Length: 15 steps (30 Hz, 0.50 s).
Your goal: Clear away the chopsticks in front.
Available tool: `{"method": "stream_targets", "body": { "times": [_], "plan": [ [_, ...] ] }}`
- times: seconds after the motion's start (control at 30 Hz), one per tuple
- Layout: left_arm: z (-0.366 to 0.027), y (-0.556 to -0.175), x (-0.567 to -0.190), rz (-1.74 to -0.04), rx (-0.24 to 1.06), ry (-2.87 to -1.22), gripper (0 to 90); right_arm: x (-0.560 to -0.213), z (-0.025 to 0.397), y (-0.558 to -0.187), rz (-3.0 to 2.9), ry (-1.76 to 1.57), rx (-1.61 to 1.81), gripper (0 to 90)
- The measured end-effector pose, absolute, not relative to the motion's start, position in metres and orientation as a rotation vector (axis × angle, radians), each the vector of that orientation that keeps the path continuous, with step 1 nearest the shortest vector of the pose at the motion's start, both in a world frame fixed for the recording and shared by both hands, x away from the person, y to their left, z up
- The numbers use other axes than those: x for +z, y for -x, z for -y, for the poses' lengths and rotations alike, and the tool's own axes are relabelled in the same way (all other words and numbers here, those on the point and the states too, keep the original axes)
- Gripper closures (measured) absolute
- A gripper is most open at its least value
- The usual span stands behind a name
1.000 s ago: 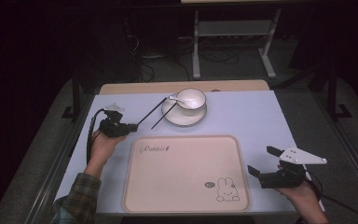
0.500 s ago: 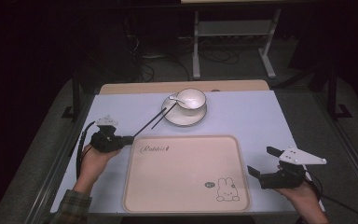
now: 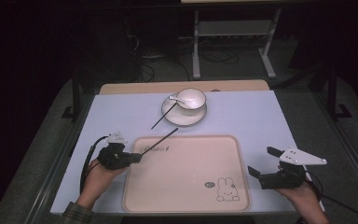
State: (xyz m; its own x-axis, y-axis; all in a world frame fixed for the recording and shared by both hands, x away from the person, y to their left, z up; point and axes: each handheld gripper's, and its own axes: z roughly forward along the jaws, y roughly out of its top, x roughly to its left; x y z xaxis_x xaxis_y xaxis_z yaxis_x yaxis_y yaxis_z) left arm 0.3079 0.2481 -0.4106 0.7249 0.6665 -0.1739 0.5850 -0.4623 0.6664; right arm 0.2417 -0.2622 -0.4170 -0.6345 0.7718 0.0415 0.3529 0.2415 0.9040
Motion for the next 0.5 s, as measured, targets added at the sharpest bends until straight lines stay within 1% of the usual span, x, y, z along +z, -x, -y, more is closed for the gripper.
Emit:
{"method": "stream_targets", "body": {
  "times": [0.17, 0.5],
  "plan": [
    [-0.239, -0.307, -0.417, -0.913, 0.127, -2.241, 85.6, -0.417, 0.263, -0.242, -2.105, -1.030, 1.366, 0.0],
    [-0.230, -0.310, -0.429, -0.915, 0.114, -2.306, 85.2, -0.417, 0.262, -0.241, -2.110, -1.029, 1.366, 0.0]
  ]
}}
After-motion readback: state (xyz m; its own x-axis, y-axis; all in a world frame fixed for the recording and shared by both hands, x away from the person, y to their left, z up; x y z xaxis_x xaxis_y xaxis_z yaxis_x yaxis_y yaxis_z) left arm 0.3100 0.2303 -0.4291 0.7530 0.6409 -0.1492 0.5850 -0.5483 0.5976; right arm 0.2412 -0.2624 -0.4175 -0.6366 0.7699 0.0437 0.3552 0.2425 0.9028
